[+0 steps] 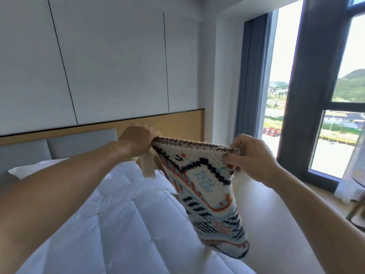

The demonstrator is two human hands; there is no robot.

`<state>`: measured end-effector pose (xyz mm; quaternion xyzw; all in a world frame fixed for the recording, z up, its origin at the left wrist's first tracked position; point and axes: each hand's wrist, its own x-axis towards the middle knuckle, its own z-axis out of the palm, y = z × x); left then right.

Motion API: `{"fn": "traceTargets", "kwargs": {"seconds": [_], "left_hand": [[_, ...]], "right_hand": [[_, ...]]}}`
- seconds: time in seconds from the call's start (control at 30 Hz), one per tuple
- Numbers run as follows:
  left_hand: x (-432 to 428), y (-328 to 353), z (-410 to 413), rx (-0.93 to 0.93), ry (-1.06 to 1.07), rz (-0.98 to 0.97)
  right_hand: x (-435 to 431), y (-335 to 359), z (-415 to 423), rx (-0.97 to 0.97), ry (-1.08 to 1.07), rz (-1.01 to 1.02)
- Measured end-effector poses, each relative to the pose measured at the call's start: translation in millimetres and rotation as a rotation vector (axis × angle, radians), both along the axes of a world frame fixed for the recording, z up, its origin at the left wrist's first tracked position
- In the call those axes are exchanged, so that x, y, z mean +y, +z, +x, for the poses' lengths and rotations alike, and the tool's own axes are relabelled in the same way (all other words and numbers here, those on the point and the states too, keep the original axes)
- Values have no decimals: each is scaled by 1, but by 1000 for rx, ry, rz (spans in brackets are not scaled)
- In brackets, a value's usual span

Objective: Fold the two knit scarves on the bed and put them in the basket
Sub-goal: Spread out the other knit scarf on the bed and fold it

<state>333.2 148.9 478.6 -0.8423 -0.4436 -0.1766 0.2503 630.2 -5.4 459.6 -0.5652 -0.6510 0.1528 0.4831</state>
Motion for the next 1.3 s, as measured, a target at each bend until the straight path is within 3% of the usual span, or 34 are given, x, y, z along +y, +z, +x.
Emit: {"fn": "traceTargets", "kwargs": {"seconds": [0.27, 0.43, 0.53, 0.7, 0.83, 1.0, 1.2, 1.3], "left_hand": [[-56, -119, -123, 0, -173, -37], [-119, -246, -254, 99, -212, -16], [-169, -328, -330, 201, -163, -102], [-253, -435, -415, 292, 2, -431], [-307, -516, -461, 163, 167, -654], [-354, -574, -489, -50, 384, -808], [-400, -627, -530, -132, 273, -635], [-415, -638, -533, -323, 414, -779]], "right_hand": [[-58, -77, -120, -252, 114, -198], [-107, -174, -255, -526, 289, -476], [-138, -244, -340, -663, 462, -637], [-175, -366, -440, -638, 655, -860], [-209, -449, -499, -607, 728, -1008], [-260, -526, -554, -696, 877, -988], [-300, -572, -594, -705, 1000, -939], [-309, -588, -603, -698, 986, -958]]}}
